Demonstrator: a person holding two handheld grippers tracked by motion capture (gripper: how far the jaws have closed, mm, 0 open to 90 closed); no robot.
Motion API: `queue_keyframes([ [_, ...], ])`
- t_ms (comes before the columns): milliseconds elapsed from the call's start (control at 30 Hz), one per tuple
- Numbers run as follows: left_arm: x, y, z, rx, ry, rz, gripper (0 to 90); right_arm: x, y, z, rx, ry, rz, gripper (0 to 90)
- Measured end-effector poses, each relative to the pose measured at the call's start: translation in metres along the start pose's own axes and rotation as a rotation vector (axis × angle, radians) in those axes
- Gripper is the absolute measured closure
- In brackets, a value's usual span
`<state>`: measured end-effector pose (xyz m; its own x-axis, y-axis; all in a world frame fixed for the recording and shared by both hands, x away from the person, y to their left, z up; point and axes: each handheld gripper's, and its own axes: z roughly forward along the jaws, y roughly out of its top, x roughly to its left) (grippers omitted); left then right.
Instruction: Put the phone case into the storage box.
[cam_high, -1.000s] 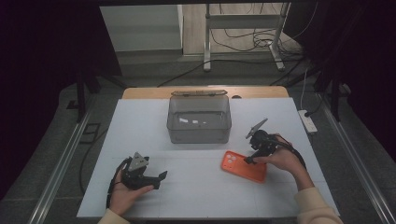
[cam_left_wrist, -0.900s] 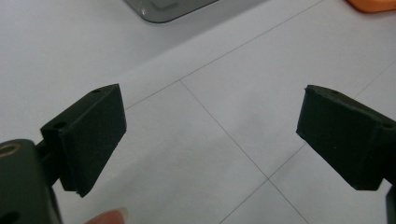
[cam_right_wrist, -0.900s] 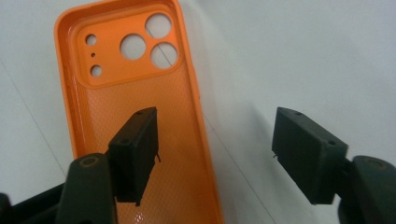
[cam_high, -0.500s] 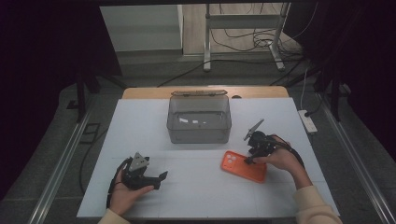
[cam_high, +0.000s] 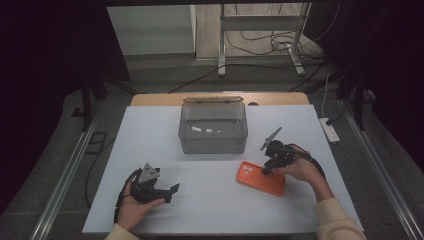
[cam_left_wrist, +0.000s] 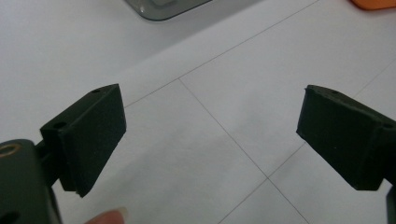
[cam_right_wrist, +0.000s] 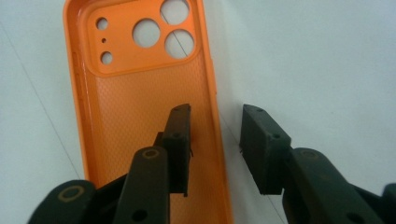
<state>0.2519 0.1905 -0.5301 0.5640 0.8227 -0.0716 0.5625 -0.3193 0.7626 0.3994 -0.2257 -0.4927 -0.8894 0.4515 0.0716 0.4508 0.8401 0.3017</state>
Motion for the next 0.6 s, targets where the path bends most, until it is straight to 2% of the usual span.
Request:
queue_keyframes([
  [100,-0.0002,-0.0001,-0.0006,-0.003,-0.001,-0.001,8.0,-0.0005,0.0005,0.0005,-0.001,0.003,0.002,64.9],
  [333,-0.0005,0.0,-0.0003,-0.002,-0.002,0.0,8.0,0.0,0.0021,0.0009,0.006,0.021,-0.012,72.8],
  [400,-0.0003,0.0001,-0.0002,-0.001,-0.002,0.0,8.0,-0.001,0.0023,0.0002,0.003,-0.002,-0.011,75.8],
  [600,-0.0004,0.0,-0.0002,0.0,-0.002,0.001,8.0,-0.0009,0.0025,0.0003,0.003,0.0,-0.03,79.5],
])
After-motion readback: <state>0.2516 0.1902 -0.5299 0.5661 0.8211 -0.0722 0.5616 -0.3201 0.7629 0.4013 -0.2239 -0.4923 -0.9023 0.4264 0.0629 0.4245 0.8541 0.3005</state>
